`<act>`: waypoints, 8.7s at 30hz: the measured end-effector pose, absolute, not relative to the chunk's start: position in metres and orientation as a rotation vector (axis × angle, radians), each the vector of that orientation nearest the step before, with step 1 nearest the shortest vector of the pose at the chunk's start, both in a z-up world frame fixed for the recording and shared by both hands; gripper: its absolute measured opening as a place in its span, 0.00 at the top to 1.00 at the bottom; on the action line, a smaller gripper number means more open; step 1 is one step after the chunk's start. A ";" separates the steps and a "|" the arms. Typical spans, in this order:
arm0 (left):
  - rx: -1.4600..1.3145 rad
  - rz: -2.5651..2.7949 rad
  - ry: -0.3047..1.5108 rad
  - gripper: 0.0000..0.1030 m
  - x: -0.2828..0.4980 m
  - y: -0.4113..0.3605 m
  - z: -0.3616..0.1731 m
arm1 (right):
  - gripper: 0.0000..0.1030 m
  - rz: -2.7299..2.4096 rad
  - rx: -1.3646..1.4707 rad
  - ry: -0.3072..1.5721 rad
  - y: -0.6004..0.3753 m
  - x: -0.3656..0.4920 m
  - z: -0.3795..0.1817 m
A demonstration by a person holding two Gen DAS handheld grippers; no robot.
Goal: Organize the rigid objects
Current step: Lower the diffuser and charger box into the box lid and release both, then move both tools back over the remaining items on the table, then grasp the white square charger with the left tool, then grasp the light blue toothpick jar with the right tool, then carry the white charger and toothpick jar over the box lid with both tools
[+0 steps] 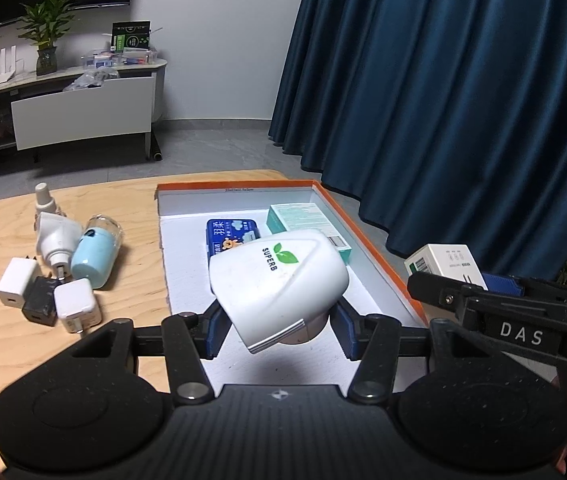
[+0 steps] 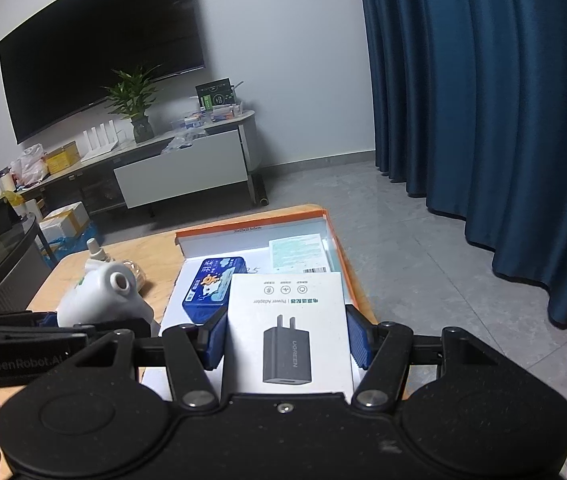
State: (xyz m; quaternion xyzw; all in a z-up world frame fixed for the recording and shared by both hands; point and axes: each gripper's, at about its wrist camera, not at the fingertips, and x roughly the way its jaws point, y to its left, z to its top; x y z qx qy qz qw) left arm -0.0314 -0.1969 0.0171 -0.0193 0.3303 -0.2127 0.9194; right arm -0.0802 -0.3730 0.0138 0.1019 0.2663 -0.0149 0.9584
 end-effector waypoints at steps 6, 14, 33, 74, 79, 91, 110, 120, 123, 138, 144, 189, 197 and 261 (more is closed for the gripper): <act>-0.031 -0.438 0.685 0.48 -0.026 -0.203 0.016 | 0.31 -0.024 0.207 0.542 -0.376 -0.073 0.014; -0.028 -0.442 0.689 0.48 -0.018 -0.210 0.015 | 0.31 -0.010 0.215 0.547 -0.380 -0.060 0.015; -0.022 -0.442 0.715 0.48 -0.001 -0.221 0.008 | 0.31 0.034 0.220 0.577 -0.387 -0.025 0.011; -0.018 -0.467 0.758 0.47 0.024 -0.243 -0.007 | 0.25 0.135 0.214 0.598 -0.392 0.079 0.010; -0.018 -0.476 0.762 0.47 0.026 -0.245 -0.008 | 0.22 0.082 0.212 0.543 -0.396 0.070 0.018; -0.044 -0.555 0.772 0.51 0.027 -0.264 0.000 | 0.22 0.025 0.223 0.466 -0.413 0.010 0.039; -0.124 -0.300 0.741 0.31 0.006 -0.164 0.021 | 0.22 0.122 0.238 0.516 -0.360 -0.019 0.031; -0.181 -0.118 0.746 0.26 -0.010 -0.089 0.020 | 0.22 0.227 0.208 0.580 -0.304 -0.014 0.021; -0.201 -0.076 0.745 0.26 -0.011 -0.073 0.019 | 0.22 0.253 0.199 0.581 -0.289 -0.013 0.021; -0.250 0.011 0.743 0.25 -0.012 -0.031 0.011 | 0.22 0.335 0.158 0.600 -0.246 -0.001 0.022; -0.246 0.016 0.747 0.25 -0.010 -0.028 0.010 | 0.22 0.347 0.152 0.611 -0.240 0.001 0.018; -0.111 -0.046 0.835 0.20 0.092 -0.005 -0.035 | 0.22 0.322 0.147 0.657 -0.240 0.042 -0.006; -0.006 -0.060 0.825 0.31 0.092 -0.012 -0.042 | 0.22 0.339 0.150 0.674 -0.228 0.061 -0.012; -0.134 0.019 0.603 0.60 -0.058 -0.022 0.033 | 0.44 0.346 0.119 0.630 -0.187 -0.044 0.014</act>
